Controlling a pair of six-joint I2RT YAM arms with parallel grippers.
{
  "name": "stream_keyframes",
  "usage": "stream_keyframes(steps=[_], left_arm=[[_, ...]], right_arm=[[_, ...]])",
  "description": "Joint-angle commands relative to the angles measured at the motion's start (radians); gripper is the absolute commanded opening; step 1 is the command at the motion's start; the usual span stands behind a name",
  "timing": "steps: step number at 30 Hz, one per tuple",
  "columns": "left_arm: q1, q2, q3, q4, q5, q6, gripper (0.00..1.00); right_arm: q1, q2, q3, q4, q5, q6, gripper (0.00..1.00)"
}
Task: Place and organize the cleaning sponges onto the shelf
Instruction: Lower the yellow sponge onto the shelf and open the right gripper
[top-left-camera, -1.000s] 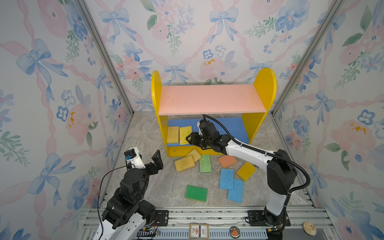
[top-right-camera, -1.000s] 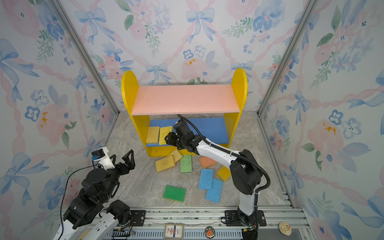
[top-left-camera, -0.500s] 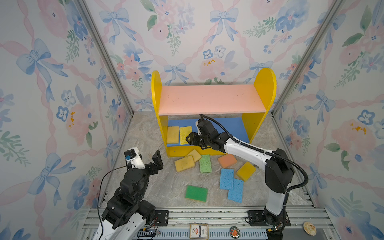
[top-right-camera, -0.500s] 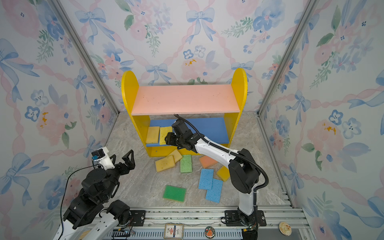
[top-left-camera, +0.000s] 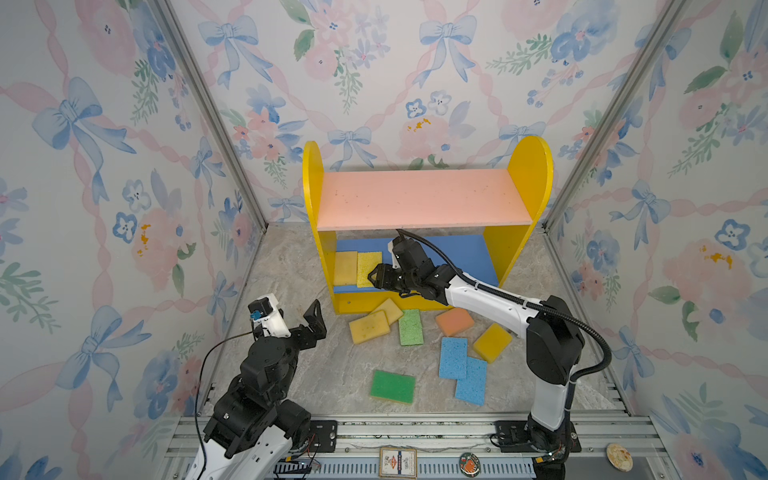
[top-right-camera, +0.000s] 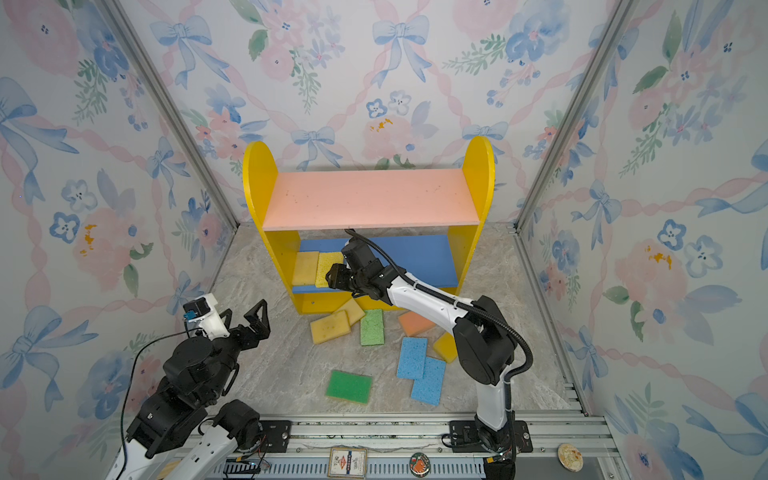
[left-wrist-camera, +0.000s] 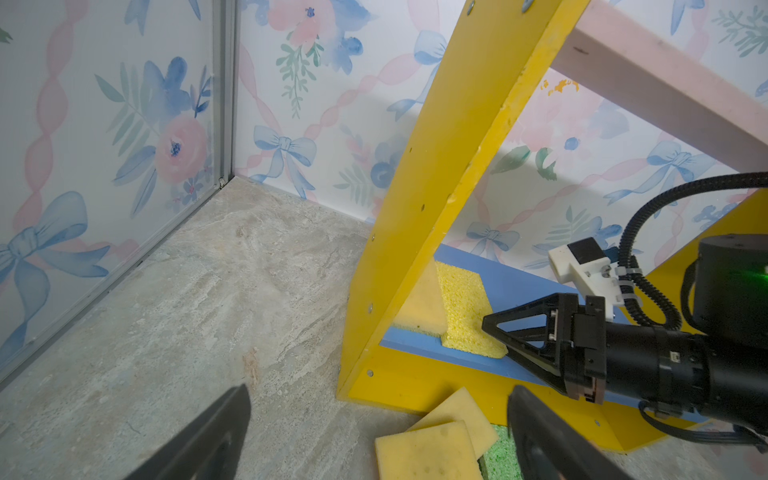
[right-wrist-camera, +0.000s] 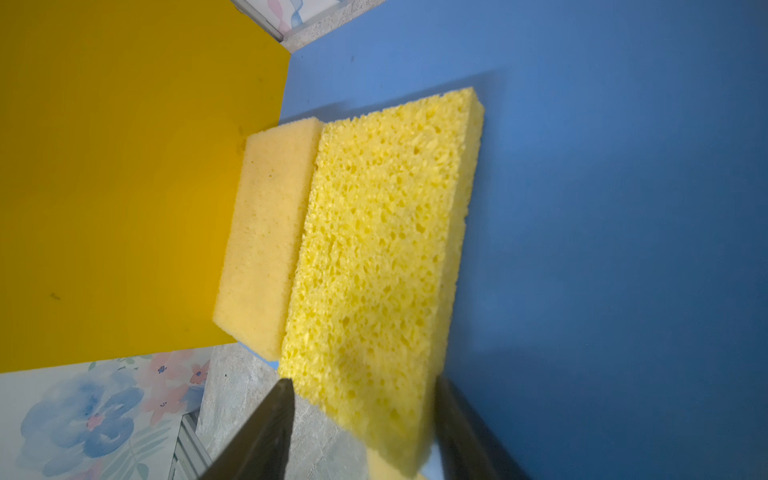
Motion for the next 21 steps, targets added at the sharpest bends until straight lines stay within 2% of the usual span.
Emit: stream_keyframes(steps=[1,12,21], left_arm=[[-0.001,0.006,-0.009,-0.007,-0.001,0.016,0.98],[0.000,-0.003,-0.011,-0.007,-0.006,0.015,0.98],[0.000,-0.007,-0.010,-0.008,-0.007,0.014,0.98]], right_arm=[[-0.003,-0.010,-0.031,-0.026,0.023,0.004,0.58],[0.019,-0.016,0.020,-0.166,0.128,-0.089,0.75],[0.040,-0.034,0.028,-0.170,0.147,-0.135,0.78]])
